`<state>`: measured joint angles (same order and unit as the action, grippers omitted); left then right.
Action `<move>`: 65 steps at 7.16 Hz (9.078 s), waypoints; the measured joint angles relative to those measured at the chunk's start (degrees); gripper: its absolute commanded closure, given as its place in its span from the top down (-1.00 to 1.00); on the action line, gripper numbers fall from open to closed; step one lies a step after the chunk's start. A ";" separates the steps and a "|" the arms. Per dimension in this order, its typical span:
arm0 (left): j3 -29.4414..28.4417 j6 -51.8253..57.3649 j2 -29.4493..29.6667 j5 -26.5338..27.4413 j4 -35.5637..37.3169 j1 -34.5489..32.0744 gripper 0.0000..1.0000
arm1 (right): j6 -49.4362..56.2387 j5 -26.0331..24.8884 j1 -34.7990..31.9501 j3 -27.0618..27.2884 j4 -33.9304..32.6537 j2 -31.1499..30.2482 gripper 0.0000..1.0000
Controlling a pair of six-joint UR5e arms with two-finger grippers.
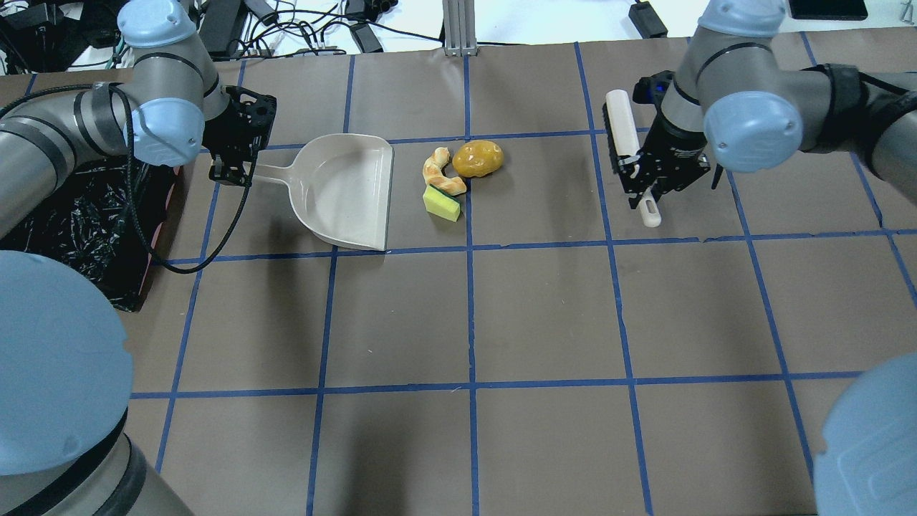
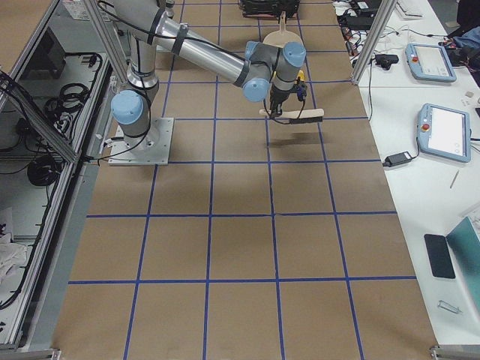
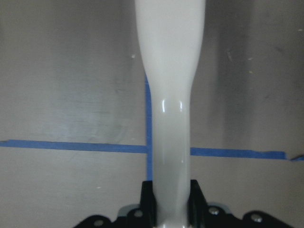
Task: Sweep and dump trash into bin
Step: 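Lift the brush with the right gripper and carry it toward the trash, then sweep the sponge and bread into the dustpan with the right gripper's brush, then carry the loaded dustpan over the bin with the left gripper while the right withdraws, then tilt the dustpan over the bin with the left gripper while the right lowers the brush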
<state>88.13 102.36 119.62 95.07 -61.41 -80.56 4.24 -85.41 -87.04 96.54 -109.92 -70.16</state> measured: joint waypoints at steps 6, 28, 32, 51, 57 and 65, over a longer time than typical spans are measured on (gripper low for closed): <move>-1.08 -2.53 1.38 0.37 0.12 -2.06 -1.00 | -10.97 4.44 -10.72 -4.34 2.58 5.07 -1.00; -1.47 -1.99 1.35 -0.40 0.06 -2.02 -1.00 | -50.24 18.68 -29.83 -20.16 2.38 10.17 -1.00; -1.53 -0.55 -0.72 -2.47 -0.94 0.22 -1.00 | -36.73 9.06 -20.70 -19.47 16.15 3.07 -1.00; -22.12 33.66 -1.65 3.03 -18.34 36.33 -1.00 | 17.14 -5.66 19.27 -0.73 3.52 2.19 -1.00; -23.02 41.91 -0.09 12.30 -12.71 35.64 -1.00 | 17.29 -5.64 19.27 -0.67 3.57 3.28 -0.23; -23.30 47.49 0.14 22.69 -6.17 30.47 -1.00 | 17.27 -8.32 19.27 -1.24 1.45 2.79 1.00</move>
<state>64.83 149.85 119.76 117.76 -67.58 -50.09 21.51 -93.74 -67.76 95.30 -108.46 -67.37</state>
